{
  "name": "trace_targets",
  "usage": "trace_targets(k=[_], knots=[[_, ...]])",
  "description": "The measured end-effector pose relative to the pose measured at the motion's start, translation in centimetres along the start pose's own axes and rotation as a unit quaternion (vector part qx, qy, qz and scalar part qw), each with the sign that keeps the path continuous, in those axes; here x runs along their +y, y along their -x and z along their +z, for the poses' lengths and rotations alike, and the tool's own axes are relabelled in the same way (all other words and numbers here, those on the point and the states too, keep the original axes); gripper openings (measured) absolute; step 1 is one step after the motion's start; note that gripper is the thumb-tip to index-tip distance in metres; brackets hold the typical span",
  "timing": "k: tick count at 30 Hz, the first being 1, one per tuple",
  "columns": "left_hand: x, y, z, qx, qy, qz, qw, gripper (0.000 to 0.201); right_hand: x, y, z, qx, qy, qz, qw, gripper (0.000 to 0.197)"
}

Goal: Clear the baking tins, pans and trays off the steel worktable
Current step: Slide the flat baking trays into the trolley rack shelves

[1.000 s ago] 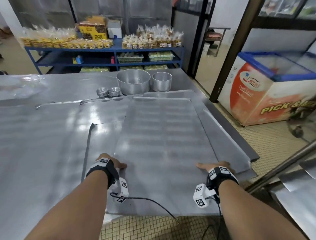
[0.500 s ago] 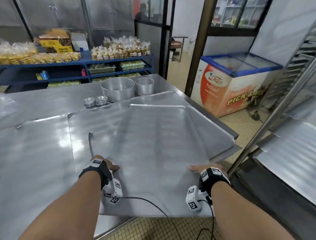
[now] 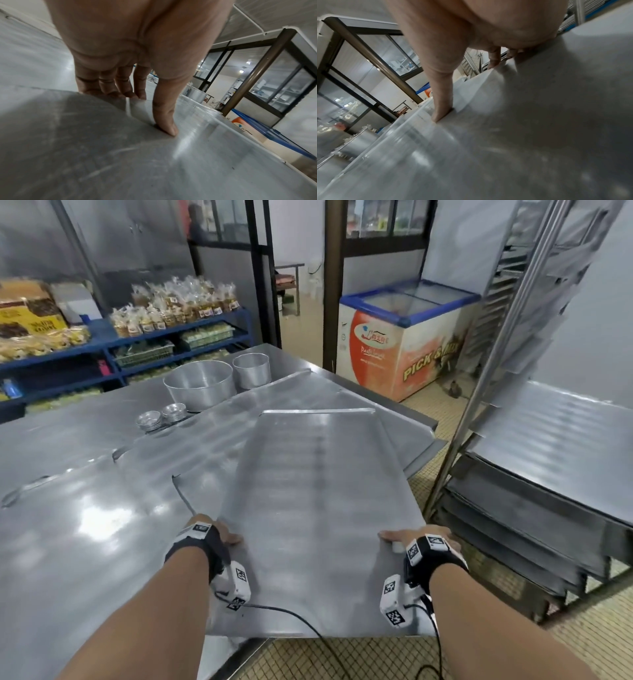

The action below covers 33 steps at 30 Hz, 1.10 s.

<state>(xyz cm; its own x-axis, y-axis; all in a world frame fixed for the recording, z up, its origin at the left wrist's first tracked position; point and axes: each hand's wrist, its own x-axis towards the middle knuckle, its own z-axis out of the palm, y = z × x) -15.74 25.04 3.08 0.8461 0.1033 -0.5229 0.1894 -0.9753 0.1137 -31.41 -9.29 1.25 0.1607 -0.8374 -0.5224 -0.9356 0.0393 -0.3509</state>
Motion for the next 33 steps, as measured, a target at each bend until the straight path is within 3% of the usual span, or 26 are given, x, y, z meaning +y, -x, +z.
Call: trace_targets(k=[4, 10, 14, 15, 17, 19, 21, 23, 27, 30, 33], knots=[[-0.1, -1.9, -1.3, 0.016, -0.036, 0.055, 0.998, 0.056, 0.9, 1.7, 1.1, 0.007, -0.019, 0.025, 0.999, 0.146], [0.0, -5.7, -3.8, -0.053, -0.102, 0.073, 0.991, 0.052, 1.1, 3.7, 4.1, 0.011, -0.018, 0.077, 0.997, 0.139], [0.2, -8.8, -4.6, -0.082, -0.105, 0.073, 0.988, 0.037, 0.9, 4.9, 6.4, 0.027, -0.028, 0.11, 0.993, 0.148], [0.4, -9.8, -4.7, -0.08, -0.117, 0.089, 0.986, 0.047, 1.0, 5.0, 7.1, 0.03, -0.029, 0.108, 0.993, 0.155], [0.7, -14.4, -3.9, -0.112, -0.107, 0.107, 0.982, 0.092, 1.3, 4.1, 8.9, 0.016, -0.023, 0.098, 0.995, 0.168], [0.6, -18.0, -2.7, -0.111, -0.086, 0.115, 0.983, 0.121, 1.6, 3.4, 10.2, 0.016, -0.023, 0.103, 0.994, 0.168], [0.7, -16.0, -3.0, -0.072, -0.008, 0.119, 0.99, 0.106, 1.7, 3.8, 10.8, 0.018, -0.019, 0.103, 0.994, 0.163], [0.8, -14.1, -3.0, -0.01, 0.045, 0.113, 0.992, 0.065, 1.6, 4.3, 11.0, 0.003, -0.022, 0.088, 0.996, 0.159], [0.9, -13.9, -1.6, -0.004, 0.069, 0.056, 0.996, 0.034, 1.3, 4.0, 10.5, -0.014, -0.001, 0.1, 0.995, 0.165], [0.8, -13.2, -0.9, 0.035, 0.054, 0.042, 0.997, 0.042, 0.5, 4.2, 9.3, -0.037, -0.034, 0.08, 0.996, 0.162], [0.1, -11.7, -0.2, 0.066, 0.015, 0.031, 0.997, 0.056, -0.2, 4.7, 7.8, -0.035, -0.048, 0.048, 0.997, 0.13]])
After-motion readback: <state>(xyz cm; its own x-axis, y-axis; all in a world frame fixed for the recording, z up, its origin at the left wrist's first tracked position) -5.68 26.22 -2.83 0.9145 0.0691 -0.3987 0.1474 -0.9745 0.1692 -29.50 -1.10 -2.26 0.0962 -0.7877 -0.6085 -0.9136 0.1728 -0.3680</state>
